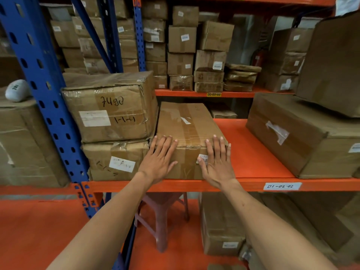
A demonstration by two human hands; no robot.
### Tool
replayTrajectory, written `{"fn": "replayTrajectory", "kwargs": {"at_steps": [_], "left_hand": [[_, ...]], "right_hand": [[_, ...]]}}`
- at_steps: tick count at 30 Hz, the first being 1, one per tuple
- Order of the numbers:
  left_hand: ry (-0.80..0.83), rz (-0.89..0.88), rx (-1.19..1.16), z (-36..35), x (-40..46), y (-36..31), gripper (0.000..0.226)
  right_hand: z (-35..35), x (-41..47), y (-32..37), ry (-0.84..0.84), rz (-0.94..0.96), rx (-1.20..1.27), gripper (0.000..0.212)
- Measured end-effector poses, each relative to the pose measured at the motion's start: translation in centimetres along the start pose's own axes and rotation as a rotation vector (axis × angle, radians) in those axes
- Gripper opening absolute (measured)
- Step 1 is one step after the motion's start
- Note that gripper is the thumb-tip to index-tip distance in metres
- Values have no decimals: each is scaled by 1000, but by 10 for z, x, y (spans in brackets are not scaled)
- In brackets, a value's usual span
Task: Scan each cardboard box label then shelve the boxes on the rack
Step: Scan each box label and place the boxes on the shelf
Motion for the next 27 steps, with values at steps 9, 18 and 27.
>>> {"fn": "replayTrajectory", "kwargs": {"at_steps": [9, 18, 27], "left_hand": [[2, 159, -280, 2, -37, -48, 82], [427, 271, -926, -118, -131, -196, 65], [778, 449, -889, -209, -227, -323, 71]], "right_hand": [[29, -46, -12, 185, -6, 145, 79], [-20, -215, -97, 480, -291, 321, 77], [-101, -440, -183, 1005, -471, 297, 84]]}}
Point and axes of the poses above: each hand's wrist, its own x-axis towards the middle knuckle, its own z-axis out of the back of the hand, y = z × x, the point moved 10 cm from there along x, towards the middle knuckle, and after that the axes turned 15 degrees about -x, right-handed, at the moved point
